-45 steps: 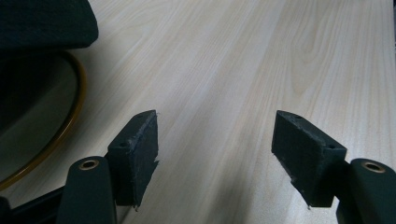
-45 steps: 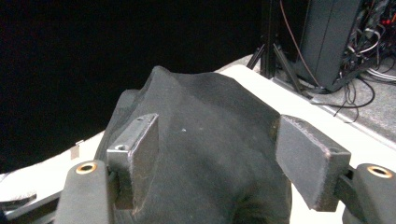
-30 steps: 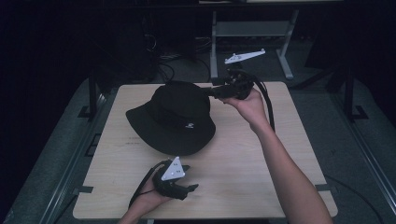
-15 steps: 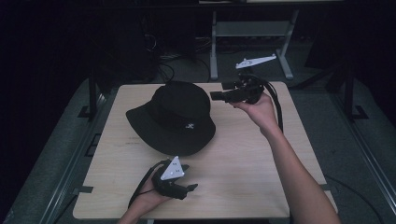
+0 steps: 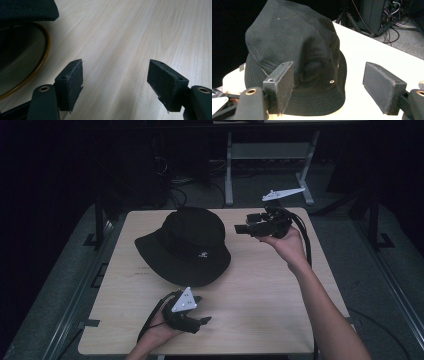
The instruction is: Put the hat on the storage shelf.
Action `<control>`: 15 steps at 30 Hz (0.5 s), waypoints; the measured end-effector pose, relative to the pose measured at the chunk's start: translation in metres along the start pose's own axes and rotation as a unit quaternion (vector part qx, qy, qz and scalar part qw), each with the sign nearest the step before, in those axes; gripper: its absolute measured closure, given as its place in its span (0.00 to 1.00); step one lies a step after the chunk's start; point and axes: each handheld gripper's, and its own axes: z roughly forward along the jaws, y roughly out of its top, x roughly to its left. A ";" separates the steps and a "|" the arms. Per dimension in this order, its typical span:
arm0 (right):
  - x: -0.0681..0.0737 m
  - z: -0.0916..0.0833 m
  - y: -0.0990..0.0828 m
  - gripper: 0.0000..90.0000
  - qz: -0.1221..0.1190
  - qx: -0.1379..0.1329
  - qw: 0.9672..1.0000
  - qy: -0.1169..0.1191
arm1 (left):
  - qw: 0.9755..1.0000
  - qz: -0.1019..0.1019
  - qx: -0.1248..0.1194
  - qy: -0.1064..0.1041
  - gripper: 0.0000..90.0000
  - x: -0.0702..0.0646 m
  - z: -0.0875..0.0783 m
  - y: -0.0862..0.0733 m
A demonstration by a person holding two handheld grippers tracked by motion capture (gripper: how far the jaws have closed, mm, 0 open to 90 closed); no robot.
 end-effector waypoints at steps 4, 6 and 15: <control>-0.003 -0.003 -0.008 0.27 0.005 0.002 1.000 0.001 | 1.000 -0.001 -0.001 0.000 0.31 0.000 -0.001 0.000; -0.003 -0.004 -0.012 0.27 0.004 0.006 1.000 0.003 | 1.000 -0.005 -0.007 0.002 0.31 0.000 0.000 0.000; -0.011 -0.011 -0.035 0.26 0.010 0.015 1.000 0.001 | 1.000 0.000 -0.001 0.002 0.31 0.001 0.000 0.000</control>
